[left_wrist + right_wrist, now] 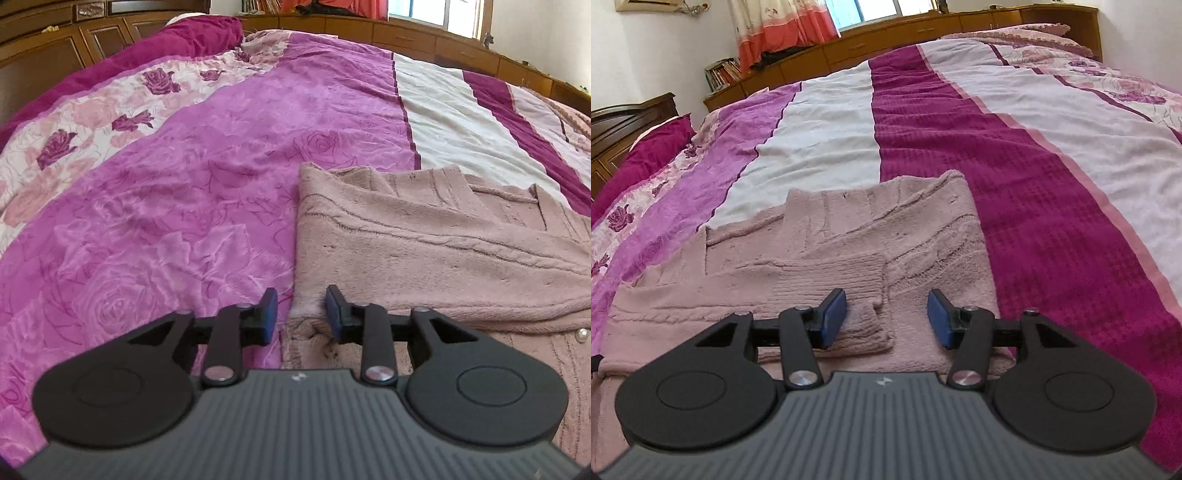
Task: Fold small clothes
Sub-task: 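Open both grippers and withdraw from the cardigan, then move both grippers toward the ribbed cardigan hem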
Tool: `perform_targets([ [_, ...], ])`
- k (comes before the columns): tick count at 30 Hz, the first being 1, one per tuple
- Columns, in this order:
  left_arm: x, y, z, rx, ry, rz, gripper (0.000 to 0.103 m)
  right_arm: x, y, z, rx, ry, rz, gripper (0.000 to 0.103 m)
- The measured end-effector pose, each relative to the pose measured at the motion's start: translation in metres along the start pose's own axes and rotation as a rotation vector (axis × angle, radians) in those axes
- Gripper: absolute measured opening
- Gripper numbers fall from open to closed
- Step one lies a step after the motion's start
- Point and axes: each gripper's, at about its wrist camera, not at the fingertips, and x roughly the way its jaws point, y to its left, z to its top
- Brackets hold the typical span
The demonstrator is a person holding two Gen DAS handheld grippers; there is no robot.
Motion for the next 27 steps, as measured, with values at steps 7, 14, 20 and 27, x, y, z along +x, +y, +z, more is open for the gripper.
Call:
perform_targets([
  [7, -0.018, 0.002, 0.002, -0.01, 0.025, -0.01, 0.039, -0.02, -0.003, 0.006, 0.065, 0.007, 0.04, 0.062],
  [14, -0.047, -0.002, -0.01, 0.019, 0.089, -0.044, 0.047, -0.067, -0.003, -0.006, 0.055, -0.022, 0.096, 0.073],
  [20, -0.075, -0.008, -0.026, 0.046, 0.102, -0.086, 0.055, -0.1, -0.006, -0.021, 0.069, -0.001, 0.145, 0.076],
  [27, -0.103, -0.014, -0.041, 0.041, 0.103, -0.106, 0.055, -0.129, -0.01, -0.042, 0.053, 0.049, 0.151, 0.076],
])
